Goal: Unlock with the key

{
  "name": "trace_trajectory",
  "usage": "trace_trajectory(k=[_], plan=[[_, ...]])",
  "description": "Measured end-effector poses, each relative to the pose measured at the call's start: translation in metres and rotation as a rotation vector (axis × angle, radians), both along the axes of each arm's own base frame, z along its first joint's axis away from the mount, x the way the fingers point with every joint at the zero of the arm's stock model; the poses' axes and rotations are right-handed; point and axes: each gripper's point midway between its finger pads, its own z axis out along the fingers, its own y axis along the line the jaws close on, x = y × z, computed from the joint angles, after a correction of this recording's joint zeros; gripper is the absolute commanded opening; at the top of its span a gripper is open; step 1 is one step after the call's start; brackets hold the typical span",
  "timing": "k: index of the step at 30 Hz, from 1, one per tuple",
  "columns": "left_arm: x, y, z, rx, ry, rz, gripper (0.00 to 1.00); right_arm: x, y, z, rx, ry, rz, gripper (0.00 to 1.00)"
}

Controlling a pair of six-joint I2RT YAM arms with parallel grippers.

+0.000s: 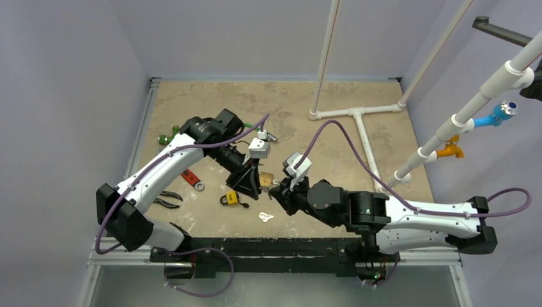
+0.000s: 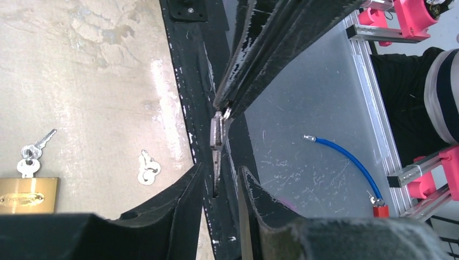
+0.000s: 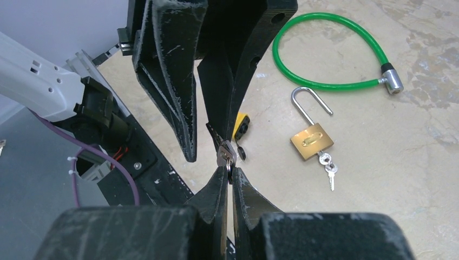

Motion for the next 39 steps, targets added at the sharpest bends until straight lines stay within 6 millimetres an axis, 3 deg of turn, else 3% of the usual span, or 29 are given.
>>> trace_trajectory(k=[4,9,11,12,16,19,24,30,36,39], plan=[[0.004,-0.001,-0.003,0.028,0.011,0.021,0.15,-0.001,-0.001,0.001,0.004,0.001,0.003,0.00],[0.009,-0.002,-0.005,0.047,0.013,0.047,0.11,-0.003,0.001,0.000,0.003,0.006,0.018,0.00],[0.009,-0.003,-0.005,0.047,0.014,0.050,0.00,-0.003,0.001,-0.001,0.002,0.007,0.019,0.00],[0.009,-0.003,-0.004,0.045,0.014,0.051,0.00,-0.003,0.001,-0.001,0.001,0.007,0.021,0.00],[0.007,-0.003,-0.001,0.030,0.014,0.045,0.00,-0.002,0.001,-0.002,-0.001,0.008,0.015,0.39],[0.005,-0.002,0.002,0.020,0.006,0.043,0.00,-0.001,0.000,-0.001,0.001,0.006,0.009,0.51],[0.003,-0.001,0.005,0.021,0.005,0.039,0.00,0.018,-0.014,0.006,0.031,0.001,-0.050,0.60],[0.002,0.002,0.009,0.026,-0.011,0.031,0.00,0.040,-0.020,0.030,0.123,-0.021,-0.066,0.59],[0.003,0.004,0.010,0.040,-0.024,0.035,0.00,0.037,0.007,0.022,0.142,0.033,0.076,0.57],[0.004,0.004,0.009,0.044,-0.027,0.036,0.00,0.032,0.011,0.016,0.150,0.067,0.134,0.55]])
